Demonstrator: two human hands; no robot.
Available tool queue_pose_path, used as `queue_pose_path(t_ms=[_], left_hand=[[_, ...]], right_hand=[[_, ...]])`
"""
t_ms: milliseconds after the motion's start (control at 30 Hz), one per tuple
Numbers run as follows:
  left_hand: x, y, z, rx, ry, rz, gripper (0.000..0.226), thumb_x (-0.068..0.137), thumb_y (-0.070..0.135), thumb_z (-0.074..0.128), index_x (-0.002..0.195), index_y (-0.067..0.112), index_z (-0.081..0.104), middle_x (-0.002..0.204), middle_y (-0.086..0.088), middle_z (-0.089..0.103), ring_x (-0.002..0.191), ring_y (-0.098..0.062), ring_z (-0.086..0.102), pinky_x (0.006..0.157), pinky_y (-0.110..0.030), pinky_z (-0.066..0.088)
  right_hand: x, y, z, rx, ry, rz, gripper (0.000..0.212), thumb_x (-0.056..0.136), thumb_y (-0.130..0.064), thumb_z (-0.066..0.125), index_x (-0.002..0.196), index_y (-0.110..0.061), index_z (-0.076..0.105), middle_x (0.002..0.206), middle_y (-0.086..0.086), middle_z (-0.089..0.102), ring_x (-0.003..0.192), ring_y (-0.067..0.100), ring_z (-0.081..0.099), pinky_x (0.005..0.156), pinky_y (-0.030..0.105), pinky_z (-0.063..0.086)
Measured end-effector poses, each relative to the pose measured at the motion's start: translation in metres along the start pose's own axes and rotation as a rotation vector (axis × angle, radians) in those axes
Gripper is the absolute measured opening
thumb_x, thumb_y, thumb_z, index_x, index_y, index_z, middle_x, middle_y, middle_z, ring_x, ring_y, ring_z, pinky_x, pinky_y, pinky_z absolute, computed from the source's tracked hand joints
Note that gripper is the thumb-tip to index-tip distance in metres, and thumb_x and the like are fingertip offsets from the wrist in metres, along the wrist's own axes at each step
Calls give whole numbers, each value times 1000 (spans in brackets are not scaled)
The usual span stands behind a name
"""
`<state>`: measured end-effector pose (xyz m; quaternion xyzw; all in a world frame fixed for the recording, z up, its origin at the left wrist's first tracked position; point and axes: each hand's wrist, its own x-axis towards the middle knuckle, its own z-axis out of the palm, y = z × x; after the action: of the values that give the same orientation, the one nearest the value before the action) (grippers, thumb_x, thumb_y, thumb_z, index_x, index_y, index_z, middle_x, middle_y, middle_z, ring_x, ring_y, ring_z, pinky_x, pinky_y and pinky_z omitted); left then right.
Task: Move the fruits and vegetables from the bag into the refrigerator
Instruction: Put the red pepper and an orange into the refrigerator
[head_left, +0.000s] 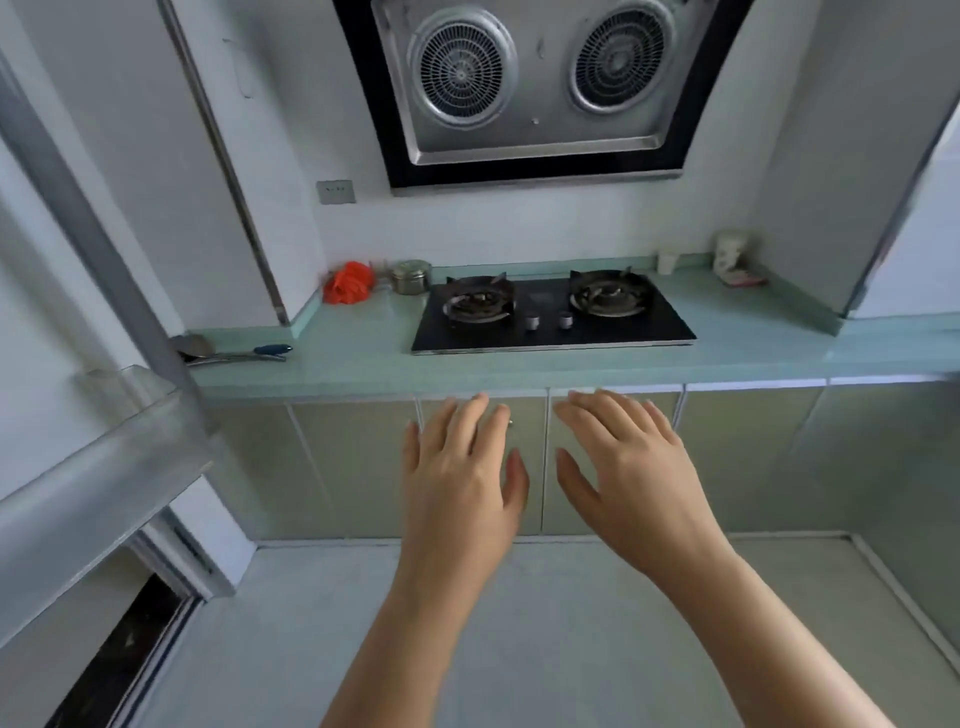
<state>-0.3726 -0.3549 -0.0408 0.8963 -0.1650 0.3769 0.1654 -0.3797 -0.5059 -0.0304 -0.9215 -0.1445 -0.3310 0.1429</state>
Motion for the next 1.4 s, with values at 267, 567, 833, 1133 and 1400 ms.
queue_pose_path(t_ms=[267, 567, 833, 1133, 1400], left_hand=[[8, 87, 57, -275, -127, 203, 39, 81, 28, 44, 107, 7, 65, 113, -9, 65, 108, -31, 59, 88, -50, 47], [18, 188, 105, -448, -197, 384, 39, 81, 29, 43, 106, 10, 66, 113, -8, 66, 107, -29, 60, 91, -51, 44], [43, 298, 162, -550, -226, 516, 41, 80, 30, 41, 105, 11, 67, 112, -8, 67, 105, -28, 62, 89, -55, 44], [69, 433, 229, -681, -242, 588, 40, 80, 30, 43, 105, 11, 67, 112, -7, 67, 106, -27, 62, 89, -53, 44], [82, 517, 297, -788, -318, 629, 41, 80, 30, 43, 107, 11, 66, 113, -7, 67, 108, -27, 60, 91, -55, 42]], right_hand=[[-54, 64, -49, -245, 42, 278, 39, 81, -30, 43, 106, -8, 64, 105, 6, 66, 102, 28, 59, 86, 42, 49], [-102, 133, -94, -385, 137, 493, 35, 77, -26, 49, 105, -9, 64, 107, 6, 66, 105, 28, 59, 88, 43, 46], [-134, 233, -131, -449, 190, 643, 35, 77, -27, 50, 105, -11, 65, 109, 5, 66, 107, 29, 59, 89, 48, 46], [-171, 358, -188, -544, 198, 773, 43, 81, -34, 40, 110, -13, 63, 113, 3, 65, 109, 27, 57, 93, 48, 44], [-200, 445, -208, -611, 186, 891, 42, 80, -33, 39, 108, -12, 64, 111, 6, 66, 107, 30, 59, 89, 51, 47]])
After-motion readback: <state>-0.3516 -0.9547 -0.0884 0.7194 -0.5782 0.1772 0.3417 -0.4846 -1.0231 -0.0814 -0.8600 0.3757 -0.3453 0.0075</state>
